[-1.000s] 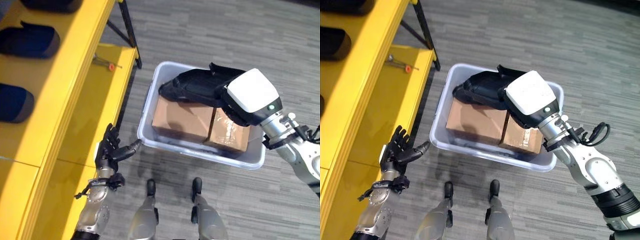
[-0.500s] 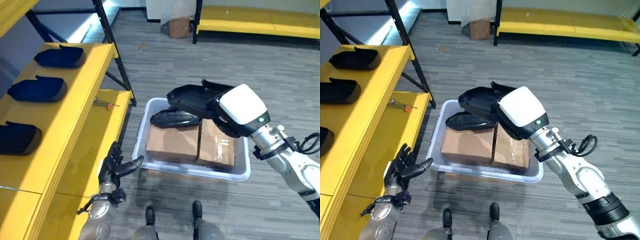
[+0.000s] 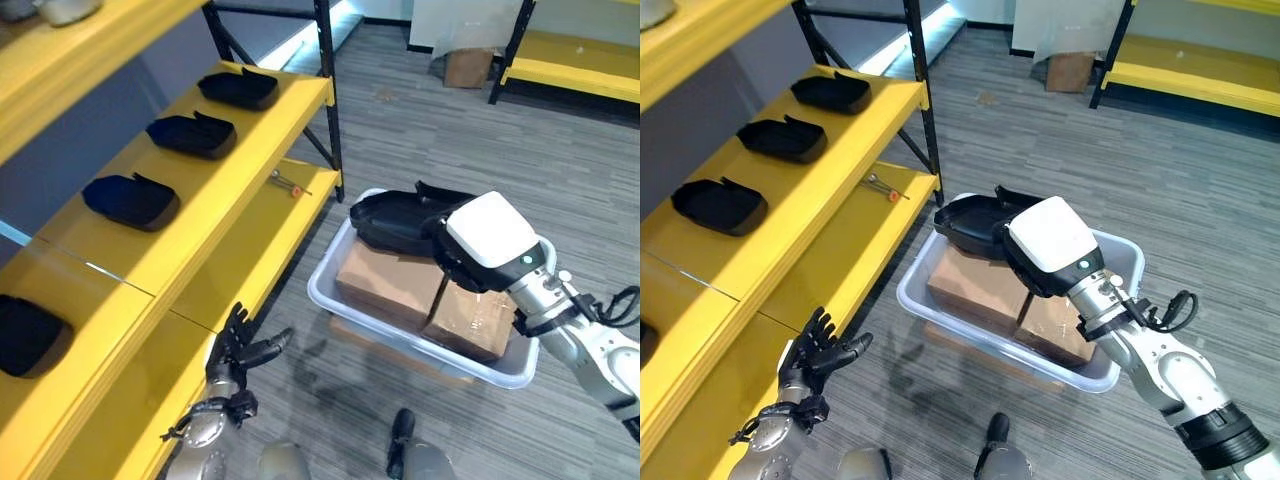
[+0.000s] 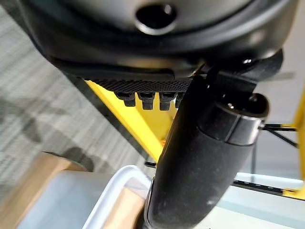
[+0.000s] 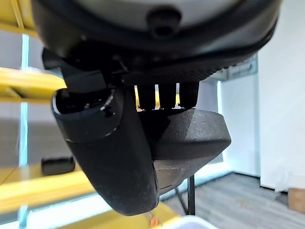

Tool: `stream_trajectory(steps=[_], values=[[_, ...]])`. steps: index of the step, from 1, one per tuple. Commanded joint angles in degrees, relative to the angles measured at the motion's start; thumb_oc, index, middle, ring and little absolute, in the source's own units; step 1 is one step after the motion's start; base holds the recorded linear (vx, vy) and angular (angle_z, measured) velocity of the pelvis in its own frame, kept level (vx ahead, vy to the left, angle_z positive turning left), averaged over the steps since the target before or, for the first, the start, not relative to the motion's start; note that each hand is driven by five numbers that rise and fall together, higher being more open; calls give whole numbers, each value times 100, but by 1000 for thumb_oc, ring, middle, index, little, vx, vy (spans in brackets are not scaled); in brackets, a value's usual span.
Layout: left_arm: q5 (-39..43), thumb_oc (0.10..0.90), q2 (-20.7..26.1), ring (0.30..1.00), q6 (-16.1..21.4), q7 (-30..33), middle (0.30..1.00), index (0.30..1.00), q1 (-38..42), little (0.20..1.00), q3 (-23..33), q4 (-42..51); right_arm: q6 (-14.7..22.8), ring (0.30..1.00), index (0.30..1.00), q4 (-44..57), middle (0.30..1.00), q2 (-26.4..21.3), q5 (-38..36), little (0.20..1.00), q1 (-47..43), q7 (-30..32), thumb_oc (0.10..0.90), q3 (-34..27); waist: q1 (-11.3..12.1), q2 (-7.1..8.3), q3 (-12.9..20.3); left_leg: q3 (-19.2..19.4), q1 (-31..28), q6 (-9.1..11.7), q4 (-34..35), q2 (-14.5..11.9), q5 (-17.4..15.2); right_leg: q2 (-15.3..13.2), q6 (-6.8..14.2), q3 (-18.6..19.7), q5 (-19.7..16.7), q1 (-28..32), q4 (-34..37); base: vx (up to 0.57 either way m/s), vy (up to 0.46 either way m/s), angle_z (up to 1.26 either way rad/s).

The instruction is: Move parts from the plastic box to the shelf.

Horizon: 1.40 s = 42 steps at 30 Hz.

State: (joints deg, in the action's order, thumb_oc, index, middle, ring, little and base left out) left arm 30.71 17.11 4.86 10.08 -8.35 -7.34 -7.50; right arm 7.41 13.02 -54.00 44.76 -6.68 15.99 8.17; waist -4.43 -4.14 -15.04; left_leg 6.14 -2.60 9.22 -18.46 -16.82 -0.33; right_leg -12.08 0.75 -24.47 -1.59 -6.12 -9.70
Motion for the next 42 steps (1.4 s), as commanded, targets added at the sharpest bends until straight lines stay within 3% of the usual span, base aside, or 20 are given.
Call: stream_trajectory(steps=[1, 4, 9, 13, 21, 23, 26, 27, 28, 29, 30, 31, 32, 34, 35, 36, 39, 42], values=[[-28, 900, 431, 1000, 406, -125, 1000, 1000, 206, 1000, 111, 545, -96, 300, 300, 484, 300, 255, -267, 300, -514, 732, 400, -656, 62, 219, 666, 473, -358, -308, 1300, 100, -161, -319, 522, 542, 432, -163, -585, 47, 300, 69], [-160, 900, 521, 1000, 421, -158, 1000, 1000, 186, 1000, 176, 610, -115, 300, 300, 519, 300, 483, -232, 300, -433, 721, 400, -768, 169, 243, 706, 370, -429, -432, 1600, 437, -358, -668, 724, 463, 227, -69, -596, 24, 253, 49], [-207, 900, 518, 1000, 461, -145, 1000, 1000, 31, 1000, 279, 693, -146, 300, 300, 573, 300, 533, 37, 300, -544, 768, 400, -742, 393, 361, 698, 276, -288, -519, 1522, 707, -481, -988, 939, 266, -105, 127, -365, 7, 146, 24], [-237, 900, 489, 1000, 464, -116, 1000, 1000, -58, 1000, 330, 685, -176, 300, 300, 578, 300, 578, 140, 300, -650, 794, 400, -706, 490, 437, 724, 178, -213, -595, 1602, 896, -462, -1112, 1025, 175, -326, 193, -176, -18, 117, 34], [-282, 900, 404, 1000, 506, -81, 1000, 1000, -316, 1000, 446, 782, -187, 300, 300, 456, 300, 897, 269, 300, -1030, 724, 400, -233, 814, 611, 791, 17, -205, -774, 2124, 1421, -337, -1368, 1324, -69, -1154, 330, 457, -20, 130, 17], [-295, 900, 375, 1000, 527, -63, 1000, 1000, -381, 1000, 514, 814, -208, 300, 300, 421, 300, 953, 327, 300, -1090, 705, 400, -143, 891, 652, 771, -18, -205, -845, 2114, 1544, -374, -1418, 1370, -1, -1303, 331, 549, -23, 171, 7], [-413, 900, 522, 1000, 542, -91, 1000, 1000, -271, 1000, 406, 766, -298, 300, 300, 361, 300, 837, 698, 300, -939, 765, 400, -243, 867, 627, 673, -336, -13, -1015, 1916, 1805, -437, -1507, 1328, 692, -1462, 263, 98, -2, 222, 20], [-414, 900, 521, 1000, 543, -90, 1000, 1000, -265, 1000, 401, 764, -297, 300, 300, 364, 300, 835, 699, 300, -934, 765, 400, -253, 867, 639, 678, -338, 11, -1023, 1914, 1825, -413, -1526, 1329, 695, -1484, 243, 103, 60, 159, 92], [-450, 900, 580, 1000, 538, -127, 1000, 1000, -165, 1000, 279, 628, -271, 300, 300, 375, 300, 765, 702, 300, -826, 759, 400, -319, 599, 532, 670, -665, -26, -1075, 1949, 1878, -354, -954, 1130, 1688, -1207, 57, 74, 81, 171, 107], [-424, 900, 594, 1000, 528, -145, 1000, 1000, -142, 1000, 243, 558, -258, 300, 300, 400, 300, 747, 669, 300, -776, 760, 400, -363, 509, 487, 651, -817, -26, -1093, 1945, 1897, -324, -628, 1035, 2078, -995, -46, -3, 86, 224, 126], [-405, 900, 599, 1000, 500, -183, 1000, 1000, -127, 1000, 200, 514, -240, 300, 300, 428, 300, 731, 650, 300, -790, 776, 400, -376, 465, 468, 621, -921, 23, -1139, 1894, 1944, -268, -350, 966, 2237, -862, -147, -107, 29, 104, 104], [-403, 900, 595, 1000, 502, -187, 1000, 1000, -122, 1000, 200, 508, -239, 300, 300, 428, 300, 726, 649, 300, -792, 776, 400, -375, 466, 457, 620, -922, 24, -1131, 1884, 1928, -290, -337, 954, 2240, -820, -171, -165, 8, 90, 95], [-376, 900, 563, 1000, 476, -244, 1000, 1000, -119, 1000, 186, 488, -201, 300, 300, 456, 300, 712, 611, 300, -783, 782, 400, -395, 423, 419, 613, -963, 24, -1157, 1869, 1919, -282, -39, 829, 2235, -428, -227, -242, 41, 46, 66], [-420, 900, 529, 1000, 420, -297, 1000, 1000, -128, 1000, 147, 493, -95, 300, 300, 482, 300, 697, 503, 300, -736, 761, 400, -404, 362, 418, 637, -1092, 8, -1195, 1872, 1923, -270, 436, 685, 2247, -77, -315, -394, 71, 24, 35], [-409, 900, 515, 1000, 383, -304, 1000, 1000, -115, 1000, 88, 475, -26, 300, 300, 489, 300, 666, 447, 300, -703, 766, 400, -406, 269, 450, 672, -1214, 26, -1206, 1858, 1949, -269, 802, 603, 2585, 41, -336, -276, 105, -58, 71], [-416, 900, 518, 1000, 390, -262, 1000, 1000, -88, 1000, 37, 395, 54, 300, 300, 482, 300, 658, 418, 300, -625, 830, 400, -429, 144, 528, 694, -1417, 92, -1191, 1750, 2023, -241, 1227, 456, 3229, 92, -311, 40, 117, -35, 94], [-408, 900, 425, 1000, 420, -304, 1000, 1000, -71, 1000, -49, 406, 118, 300, 300, 691, 300, 629, 318, 300, -596, 814, 400, -501, 231, 597, 736, -1628, 201, -1050, 1671, 2161, -233, 1169, 423, 3241, -44, -12, 344, 33, -73, 130], [-390, 900, 354, 1000, 438, -343, 1000, 1000, -101, 1000, -66, 526, 183, 300, 300, 655, 300, 534, 198, 300, -643, 741, 400, -476, 254, 586, 885, -1559, 138, -1002, 1699, 2061, -222, 1179, 402, 3109, -125, 242, 707, 91, -122, 26]])
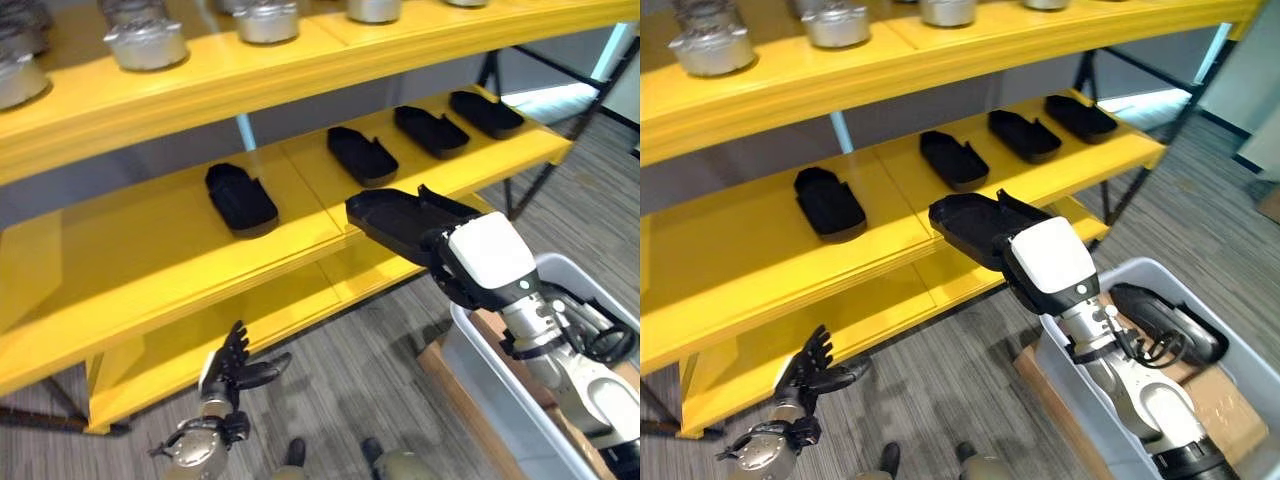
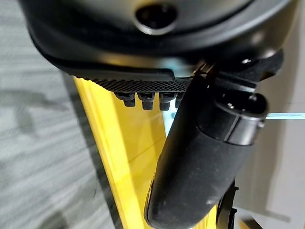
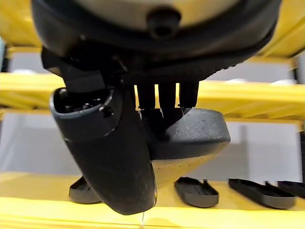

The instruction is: Move parts from the plastic box to the shelf.

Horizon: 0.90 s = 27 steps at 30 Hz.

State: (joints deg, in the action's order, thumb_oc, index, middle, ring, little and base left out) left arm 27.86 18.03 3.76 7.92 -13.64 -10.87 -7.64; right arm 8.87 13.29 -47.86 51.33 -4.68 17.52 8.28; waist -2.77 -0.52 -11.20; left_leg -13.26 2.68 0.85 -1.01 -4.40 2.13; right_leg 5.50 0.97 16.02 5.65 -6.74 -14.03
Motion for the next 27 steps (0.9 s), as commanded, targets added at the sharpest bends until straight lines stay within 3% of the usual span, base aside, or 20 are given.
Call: stream_trajectory(steps=[1, 9, 11, 12, 14, 16, 17, 18, 19, 20, 21, 24, 26, 27], values=[[-126, 900, 265, 1000, 543, -125, 1000, 1000, 415, 1000, 294, 562, 53, 300, 300, 655, 300, -85, -498, 300, -820, 598, 400, -532, 95, 227, 531, 362, -426, -167, -36, 803, -467, -580, 364, -961, -845, 375, 1192, 97, -102, 23], [-71, 900, 249, 1000, 484, -59, 1000, 1000, 476, 1000, 186, 525, 140, 300, 300, 872, 300, -17, -514, 300, -791, 746, 400, -663, 63, 200, 526, 180, -406, -64, -245, 757, -498, -667, 263, -1266, -546, 406, 847, 25, -70, 10], [-34, 900, 258, 1000, 490, -62, 1000, 1000, 525, 1000, 169, 558, 145, 300, 300, 883, 300, -23, -525, 300, -831, 810, 400, -686, 44, 227, 430, 232, -162, 44, -746, 852, -575, -768, 229, -1439, -496, 428, 809, -58, -36, 38], [62, 900, 252, 1000, 500, -38, 1000, 1000, 558, 1000, 174, 561, 128, 300, 300, 907, 300, -51, -531, 300, -857, 928, 400, -737, 28, 266, 261, 622, 156, 227, -1531, 809, -517, -888, 168, -1610, -401, 541, 774, -62, 8, 46], [103, 900, 254, 1000, 510, -17, 1000, 1000, 573, 1000, 191, 569, 103, 300, 300, 898, 300, -63, -530, 300, -901, 978, 400, -744, -1, 257, 174, 800, 368, 286, -1873, 652, -453, -919, 150, -1683, -394, 543, 727, -62, 20, 54], [178, 900, 268, 1000, 518, 10, 1000, 1000, 587, 1000, 253, 578, 3, 300, 300, 874, 300, -88, -534, 300, -921, 1097, 400, -814, -51, 307, 125, 1162, 510, 257, -1746, -12, -226, -1066, 203, -1778, -382, 571, 716, 11, 82, 57], [158, 900, 281, 1000, 513, -7, 1000, 1000, 573, 1000, 260, 578, -24, 300, 300, 854, 300, -84, -557, 300, -922, 1113, 400, -817, -13, 307, 167, 1113, 449, 271, -1376, -235, -178, -1112, 256, -1750, -358, 610, 763, 159, 198, 51], [97, 900, 318, 1000, 523, -30, 1000, 1000, 532, 1000, 280, 576, -46, 300, 300, 870, 300, -121, -623, 300, -880, 1166, 400, -890, 36, 279, 257, 1038, 420, 410, -549, -752, 339, -1213, 386, -1719, -337, 717, 884, 202, 223, 41], [69, 900, 322, 1000, 528, -26, 1000, 1000, 511, 1000, 286, 567, -50, 300, 300, 890, 300, -188, -622, 300, -818, 1210, 400, -964, 30, 234, 316, 1103, 468, 559, -47, -1041, 805, -1241, 429, -1761, -314, 762, 932, 160, 172, 26], [68, 900, 320, 1000, 528, -25, 1000, 1000, 509, 1000, 283, 567, -49, 300, 300, 892, 300, -190, -622, 300, -812, 1210, 400, -968, 30, 230, 320, 1105, 446, 563, 4, -1047, 836, -1236, 425, -1765, -316, 762, 935, 255, 272, 21], [84, 900, 300, 1000, 578, -63, 1000, 1000, 526, 1000, 218, 489, -42, 300, 300, 977, 300, -296, -554, 300, -724, 1198, 400, -1042, -1, 63, 433, 1469, 391, 796, 596, -1219, 1008, -1300, 540, -1808, -203, 986, 1041, 266, 294, 26], [59, 900, 258, 1000, 585, -70, 1000, 1000, 535, 1000, 174, 458, -105, 300, 300, 977, 300, -196, -472, 300, -637, 1214, 400, -1089, 29, -31, 531, 1455, 309, 816, 599, -1067, 894, -1470, 618, -1832, -234, 1179, 1193, 217, 266, 2], [47, 900, 289, 1000, 589, -80, 1000, 1000, 551, 1000, 190, 492, -157, 300, 300, 1002, 300, -86, -431, 300, -677, 1190, 400, -1081, 96, 9, 575, 1503, 223, 755, 442, -885, 776, -1681, 687, -1853, -314, 1265, 1249, 214, 255, -32], [-3, 900, 374, 1000, 613, -42, 1000, 1000, 608, 1000, 230, 538, -206, 300, 300, 1068, 300, 82, -363, 300, -860, 1209, 400, -950, 202, 126, 576, 1610, 327, 559, 25, -601, 438, -1995, 821, -1752, -413, 1291, 1217, 200, 301, -24]])
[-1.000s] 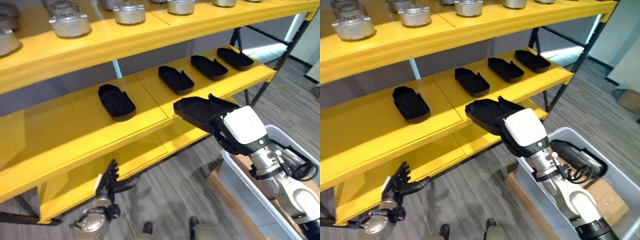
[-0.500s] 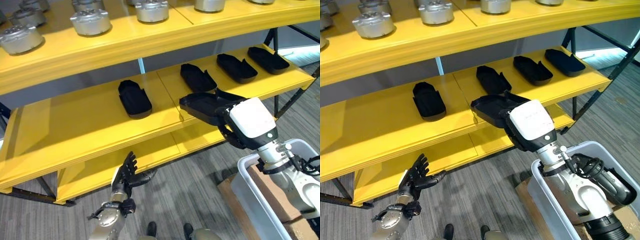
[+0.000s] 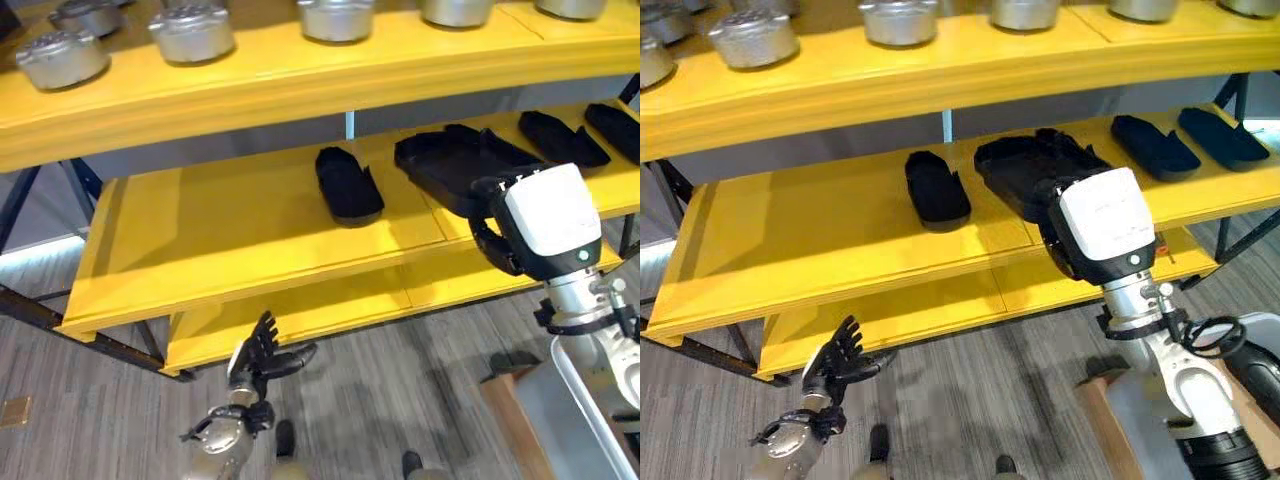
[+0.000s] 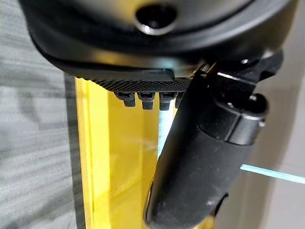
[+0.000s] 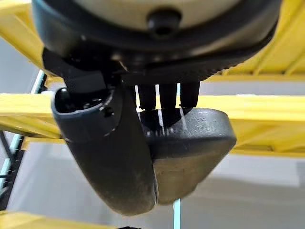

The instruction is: Move parts from the plastic box to the shelf.

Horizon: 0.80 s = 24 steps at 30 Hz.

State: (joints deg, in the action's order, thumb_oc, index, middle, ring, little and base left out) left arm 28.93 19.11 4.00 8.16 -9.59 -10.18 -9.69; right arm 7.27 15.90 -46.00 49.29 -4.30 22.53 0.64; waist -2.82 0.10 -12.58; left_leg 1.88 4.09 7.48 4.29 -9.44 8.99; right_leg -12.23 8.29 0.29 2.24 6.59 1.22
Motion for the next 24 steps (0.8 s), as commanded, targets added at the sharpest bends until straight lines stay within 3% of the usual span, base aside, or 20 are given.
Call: stream_trajectory(steps=[1, 5, 14, 17, 20, 21, 22, 24], values=[[-110, 900, 268, 1000, 588, -65, 1000, 1000, 203, 1000, 162, 744, -45, 300, 300, 807, 300, -102, -158, 300, -898, 708, 400, -187, 211, 70, 718, 100, 194, -108, -516, -91, -255, -229, 93, -174, -72, -46, -308, 182, 305, -19], [-124, 900, 357, 1000, 581, 65, 1000, 1000, 320, 1000, 180, 798, -103, 300, 300, 853, 300, 96, -117, 300, -1165, 673, 400, 54, 309, 202, 810, 245, 325, -323, -829, 226, -591, -619, 290, -148, -326, -162, -317, 94, 167, -18], [-151, 900, 312, 1000, 583, 164, 1000, 1000, 223, 1000, 269, 898, -132, 300, 300, 727, 300, 310, -53, 300, -1439, 468, 400, 471, 449, 391, 868, 308, 261, -655, -796, 683, -879, -931, 459, -70, -913, -343, -574, 92, 127, -3], [-152, 900, 339, 1000, 582, 154, 1000, 1000, 116, 1000, 366, 918, -140, 300, 300, 640, 300, 392, -58, 300, -1584, 393, 400, 634, 576, 451, 869, 253, 266, -768, -819, 848, -974, -1051, 493, -109, -1289, -334, -649, 104, 108, 2], [-164, 900, 342, 1000, 555, 193, 1000, 1000, 68, 1000, 402, 912, -144, 300, 300, 603, 300, 470, -58, 300, -1604, 327, 400, 704, 660, 416, 842, 198, 197, -898, -783, 979, -1031, -1101, 438, -170, -1473, -477, -1052, 89, 165, 7], [-167, 900, 344, 1000, 531, 226, 1000, 1000, 43, 1000, 409, 901, -132, 300, 300, 552, 300, 529, -57, 300, -1679, 300, 400, 827, 692, 322, 735, 161, 73, -1024, -712, 1052, -1028, -1138, 266, -201, -1827, -820, -1827, 44, 263, 7], [-152, 900, 365, 1000, 535, 231, 1000, 1000, 38, 1000, 404, 913, -129, 300, 300, 535, 300, 567, -58, 300, -1761, 290, 400, 912, 697, 262, 642, 162, -1, -1073, -693, 1055, -1034, -1132, 194, -287, -1980, -995, -2132, 23, 280, 5], [-182, 900, 375, 1000, 512, 226, 1000, 1000, 17, 1000, 438, 931, -117, 300, 300, 462, 300, 598, -48, 300, -1853, 285, 400, 1024, 633, 140, 491, 133, -175, -1111, -557, 1008, -1036, -833, 115, -355, -1566, -1373, -2440, 37, 141, 8]])
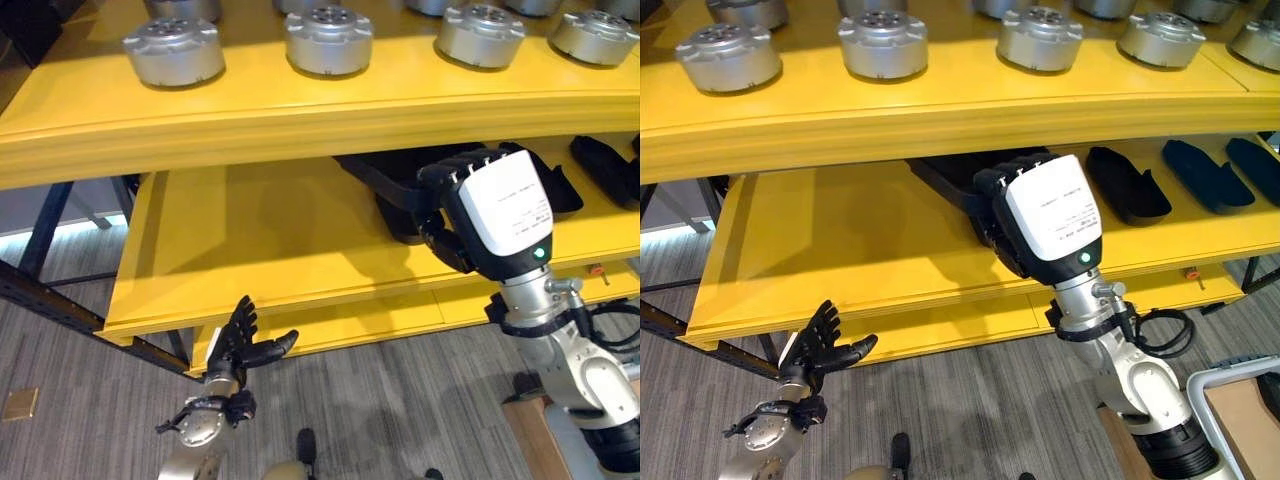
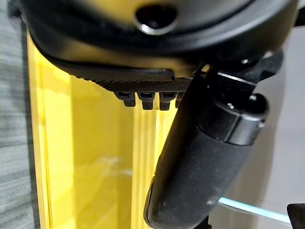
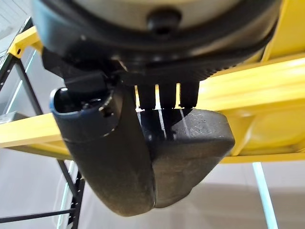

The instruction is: Move parts from the plastic box to the shelf.

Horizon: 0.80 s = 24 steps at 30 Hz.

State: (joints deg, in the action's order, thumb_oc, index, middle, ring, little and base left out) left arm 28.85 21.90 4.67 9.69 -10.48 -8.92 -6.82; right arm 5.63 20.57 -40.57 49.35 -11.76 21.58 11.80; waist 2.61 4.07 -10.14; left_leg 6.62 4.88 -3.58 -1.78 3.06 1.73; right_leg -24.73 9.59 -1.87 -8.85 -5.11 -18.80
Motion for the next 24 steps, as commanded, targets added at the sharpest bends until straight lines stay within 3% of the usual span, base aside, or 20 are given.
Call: stream_trajectory(steps=[1, 3, 4, 5, 6, 9, 14, 24], values=[[-150, 900, 83, 1000, 468, 66, 1000, 1000, 82, 1000, 324, 639, 71, 300, 300, -54, 300, 66, -91, 300, -1166, 353, 400, -50, 69, -308, 191, -345, -370, -1, 144, -281, -287, 640, -68, -249, -104, -480, -366, 112, 23, 4], [-122, 900, 53, 1000, 498, 69, 1000, 1000, 46, 1000, 363, 645, 102, 300, 300, -143, 300, 76, -217, 300, -1290, 341, 400, 2, 4, -310, 114, -395, -582, 69, 342, -304, -272, 996, -119, -435, 325, -801, 98, 138, -78, -7], [-111, 900, 61, 1000, 512, 90, 1000, 1000, 59, 1000, 352, 600, 152, 300, 300, -174, 300, 69, -286, 300, -1436, 337, 400, 113, -10, -268, 43, -438, -685, 134, 401, -294, -279, 1142, -108, -549, 340, -881, 499, 133, -158, -8], [-47, 900, 97, 1000, 500, 85, 1000, 1000, 83, 1000, 364, 562, 166, 300, 300, -176, 300, 56, -338, 300, -1428, 374, 400, 119, -75, -279, -9, -679, -697, 219, 356, -309, -278, 1271, -87, -191, 477, -572, 694, 90, -125, 3], [-75, 900, 74, 1000, 490, 77, 1000, 1000, 72, 1000, 359, 556, 147, 300, 300, -161, 300, 97, -366, 300, -1403, 353, 400, 126, -33, -231, -15, -669, -652, 243, 343, -334, -245, 1176, -78, -372, 462, -460, 756, 70, -128, 47], [-31, 900, -89, 1000, 532, 81, 1000, 1000, 22, 1000, 405, 569, 172, 300, 300, -151, 300, 114, -432, 300, -1287, 238, 400, 119, 36, -181, 155, -672, -617, 400, 520, -463, -92, 1357, -180, -431, 695, -69, 1233, 71, -137, 122], [12, 900, -184, 1000, 517, 104, 1000, 1000, -81, 1000, 452, 590, 212, 300, 300, -113, 300, 172, -680, 300, -1179, 59, 400, 187, 83, -219, 269, -802, -583, 484, 574, -581, -26, 1424, -227, -685, 737, 196, 1463, 73, -122, 13], [69, 900, -192, 1000, 439, 136, 1000, 1000, -284, 1000, 444, 639, 248, 300, 300, -147, 300, 436, -1145, 300, -1248, -187, 400, 428, 236, -284, 149, -1085, -364, 551, 647, -653, 87, 1416, -237, -1010, 785, 251, 1470, 13, -53, 18]])
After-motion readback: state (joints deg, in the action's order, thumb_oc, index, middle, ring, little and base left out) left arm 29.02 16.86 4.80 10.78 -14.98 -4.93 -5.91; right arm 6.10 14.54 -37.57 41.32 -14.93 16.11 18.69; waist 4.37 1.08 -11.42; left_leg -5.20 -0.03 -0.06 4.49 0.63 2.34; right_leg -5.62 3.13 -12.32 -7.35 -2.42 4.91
